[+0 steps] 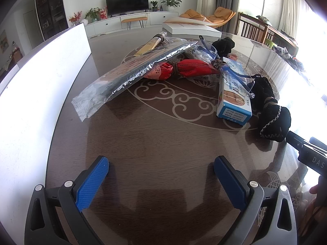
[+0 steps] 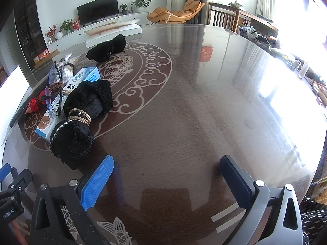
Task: Organize objects
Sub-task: 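Move the left gripper toward the plastic-wrapped orange phone case, then grasp and lift the plastic-wrapped orange phone case with the left gripper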
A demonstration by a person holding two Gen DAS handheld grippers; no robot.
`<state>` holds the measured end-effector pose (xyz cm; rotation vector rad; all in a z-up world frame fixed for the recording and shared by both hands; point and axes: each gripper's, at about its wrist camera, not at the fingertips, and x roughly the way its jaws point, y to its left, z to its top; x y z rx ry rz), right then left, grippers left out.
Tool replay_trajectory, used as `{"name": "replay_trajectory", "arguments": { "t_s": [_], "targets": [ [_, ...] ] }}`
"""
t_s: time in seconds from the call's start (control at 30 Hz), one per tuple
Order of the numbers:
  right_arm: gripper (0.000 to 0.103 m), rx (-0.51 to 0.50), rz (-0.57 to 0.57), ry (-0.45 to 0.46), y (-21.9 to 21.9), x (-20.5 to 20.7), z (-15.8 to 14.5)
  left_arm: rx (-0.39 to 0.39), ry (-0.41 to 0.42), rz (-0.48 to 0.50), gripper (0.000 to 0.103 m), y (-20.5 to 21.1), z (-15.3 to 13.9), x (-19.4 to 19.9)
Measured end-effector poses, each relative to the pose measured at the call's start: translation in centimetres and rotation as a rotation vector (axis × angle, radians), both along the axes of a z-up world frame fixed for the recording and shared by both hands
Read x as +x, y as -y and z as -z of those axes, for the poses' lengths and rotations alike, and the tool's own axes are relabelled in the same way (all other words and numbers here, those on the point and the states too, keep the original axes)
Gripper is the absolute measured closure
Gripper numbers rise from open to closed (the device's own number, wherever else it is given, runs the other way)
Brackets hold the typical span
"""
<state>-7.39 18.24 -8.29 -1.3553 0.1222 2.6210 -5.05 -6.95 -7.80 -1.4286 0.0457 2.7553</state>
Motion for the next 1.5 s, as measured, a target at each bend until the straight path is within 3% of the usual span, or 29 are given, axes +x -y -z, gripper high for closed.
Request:
{"name": "replay_trajectory", "arguments": {
  "t_s": [0.43,0.57,0.63,0.8,0.93,1.0,1.1,1.3,1.5],
  "targets": [
    [0.000,0.000,0.000,0.000,0.0,0.0,0.0,0.000,0.005,0.003,0.000,0.0,-0.1,0.1],
    [0.000,0.000,0.000,0.000,0.0,0.0,0.0,0.004,0.055,0.041,0.000,-0.3,-0.4,0.6],
    [0.000,0.000,0.000,0.000,0.0,0.0,0.0,0.013,0.053,0.063,0.000,-0.3,-1.2,0.9],
    [0.000,0.000,0.000,-0.001,0.0,0.0,0.0,-0.006,-0.042,0.081,0.000,0.4,-5.6,0.4],
    [0.000,0.000,0.000,-0.001,0.0,0.0,0.0,-0.074,-0.085,0.043,0.000,1.5,-8.4,-3.3],
    [0.000,0.000,0.000,-0.001,0.0,0.0,0.0,-0.064,-0.045,0.019,0.000,2.3,-8.8,-6.1],
    [0.000,0.000,0.000,-0.001,0.0,0.0,0.1,-0.058,0.068,0.010,0.000,3.1,-7.5,-10.2],
    [0.000,0.000,0.000,-0.001,0.0,0.0,0.1,-0.056,0.119,-0.029,0.000,3.9,-4.9,-14.9],
    [0.000,0.000,0.000,-0.001,0.0,0.0,0.1,0.097,0.172,-0.144,0.000,5.8,-2.0,-16.8]
  ]
}}
